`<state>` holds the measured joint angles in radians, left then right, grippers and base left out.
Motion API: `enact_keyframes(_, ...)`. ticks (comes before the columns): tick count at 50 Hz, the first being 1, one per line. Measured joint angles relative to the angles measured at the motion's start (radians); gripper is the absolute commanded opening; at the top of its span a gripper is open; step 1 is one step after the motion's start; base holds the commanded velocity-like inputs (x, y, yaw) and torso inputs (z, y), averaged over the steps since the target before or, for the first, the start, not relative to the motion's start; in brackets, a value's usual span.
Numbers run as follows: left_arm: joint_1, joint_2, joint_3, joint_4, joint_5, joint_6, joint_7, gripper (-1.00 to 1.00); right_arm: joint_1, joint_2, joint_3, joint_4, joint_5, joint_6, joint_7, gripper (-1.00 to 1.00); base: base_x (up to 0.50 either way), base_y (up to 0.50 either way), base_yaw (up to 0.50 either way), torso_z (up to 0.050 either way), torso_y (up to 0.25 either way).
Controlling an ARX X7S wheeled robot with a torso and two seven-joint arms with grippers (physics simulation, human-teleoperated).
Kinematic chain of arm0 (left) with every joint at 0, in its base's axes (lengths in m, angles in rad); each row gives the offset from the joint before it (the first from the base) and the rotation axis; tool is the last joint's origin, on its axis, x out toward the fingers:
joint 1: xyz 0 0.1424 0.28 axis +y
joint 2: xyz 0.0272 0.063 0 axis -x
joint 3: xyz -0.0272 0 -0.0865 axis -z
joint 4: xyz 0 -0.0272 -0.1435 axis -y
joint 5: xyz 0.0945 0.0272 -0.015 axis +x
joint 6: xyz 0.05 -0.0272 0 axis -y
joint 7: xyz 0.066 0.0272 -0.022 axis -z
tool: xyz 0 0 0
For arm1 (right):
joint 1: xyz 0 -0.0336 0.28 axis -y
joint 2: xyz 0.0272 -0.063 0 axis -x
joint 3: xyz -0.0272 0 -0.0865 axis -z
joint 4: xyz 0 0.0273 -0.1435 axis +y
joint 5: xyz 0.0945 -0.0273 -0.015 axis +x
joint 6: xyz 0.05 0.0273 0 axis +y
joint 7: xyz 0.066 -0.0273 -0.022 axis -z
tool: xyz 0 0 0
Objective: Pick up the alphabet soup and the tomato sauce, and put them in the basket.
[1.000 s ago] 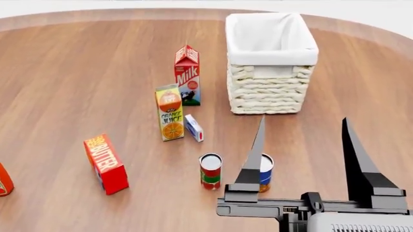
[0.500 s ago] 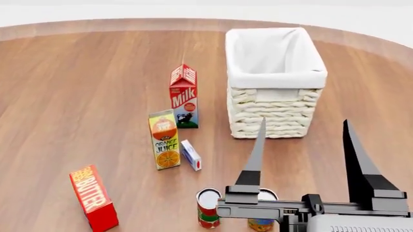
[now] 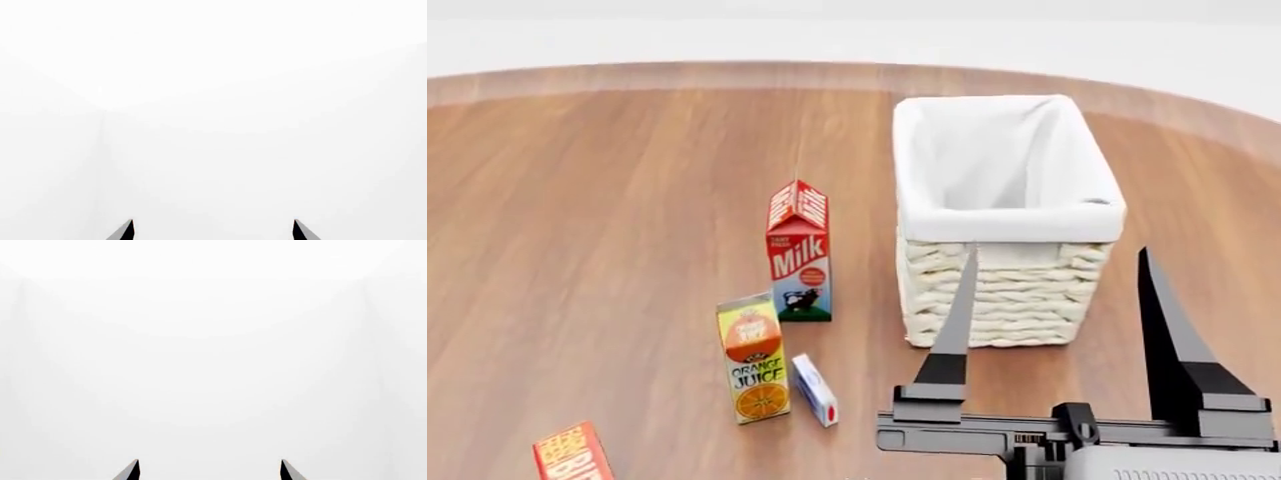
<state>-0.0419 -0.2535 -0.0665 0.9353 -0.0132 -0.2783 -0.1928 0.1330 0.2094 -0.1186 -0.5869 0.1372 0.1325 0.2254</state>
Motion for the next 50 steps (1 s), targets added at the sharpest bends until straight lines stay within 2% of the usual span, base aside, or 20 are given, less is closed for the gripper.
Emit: enact_keyframes(50,0.006,-0.015,0.035,-0.022,-0.007,0.024,-0.028,1.00,-0.014,0.024,-0.016,-0.013,0.031,-0.015,0.028,1.00,0.38,0.00,0.00,0.000,0.001)
